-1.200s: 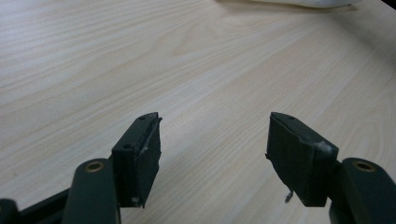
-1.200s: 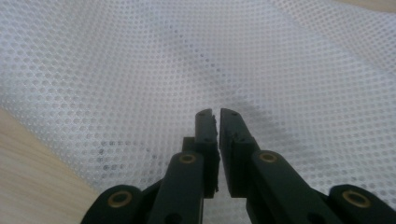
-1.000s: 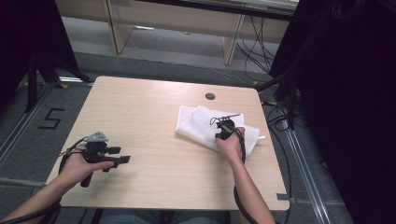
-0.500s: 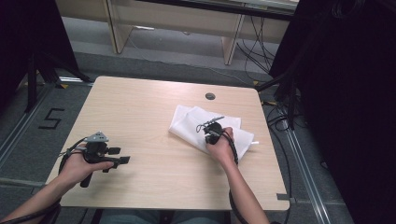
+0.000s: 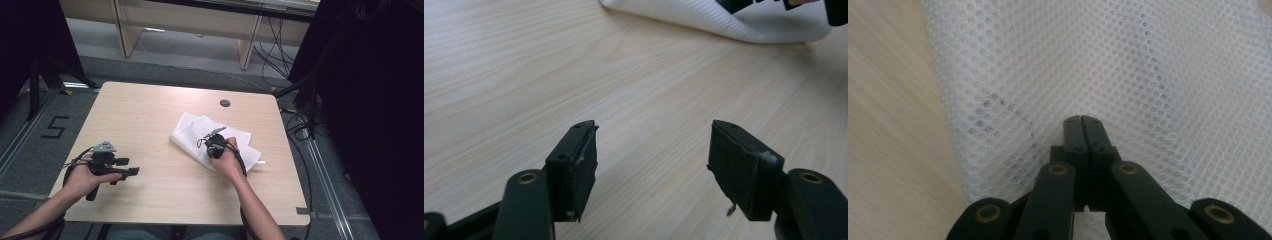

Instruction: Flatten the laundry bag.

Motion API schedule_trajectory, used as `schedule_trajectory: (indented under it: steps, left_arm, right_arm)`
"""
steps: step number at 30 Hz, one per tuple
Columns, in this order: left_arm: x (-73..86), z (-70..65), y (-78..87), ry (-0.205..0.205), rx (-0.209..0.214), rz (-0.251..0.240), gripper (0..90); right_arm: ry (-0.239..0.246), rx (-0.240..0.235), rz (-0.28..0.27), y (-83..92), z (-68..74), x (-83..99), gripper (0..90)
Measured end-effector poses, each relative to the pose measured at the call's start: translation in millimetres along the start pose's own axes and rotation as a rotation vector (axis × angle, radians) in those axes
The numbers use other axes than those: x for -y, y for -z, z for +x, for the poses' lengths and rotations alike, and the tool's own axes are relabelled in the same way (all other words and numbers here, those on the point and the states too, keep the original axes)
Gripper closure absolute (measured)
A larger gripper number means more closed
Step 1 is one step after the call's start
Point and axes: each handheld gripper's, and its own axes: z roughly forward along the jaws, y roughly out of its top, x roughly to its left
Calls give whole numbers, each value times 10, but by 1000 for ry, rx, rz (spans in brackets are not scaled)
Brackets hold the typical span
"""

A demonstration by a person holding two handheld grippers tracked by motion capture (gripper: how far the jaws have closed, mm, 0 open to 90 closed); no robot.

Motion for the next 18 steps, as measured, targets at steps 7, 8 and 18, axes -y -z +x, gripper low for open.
schedule_trajectory:
  steps: [7,8,18]
  left_arm:
    - [-241,-124,-164,-75,39,7,392]
    - [-295,-146,-195,-92,37,3,398]
    - [-780,-471,-686,-186,86,54,609]
  right_arm:
    - [49,-73,3,15,140,-7,900]
    - [49,-81,10,21,162,0,900]
    - [121,-273,113,154,374,66,842]
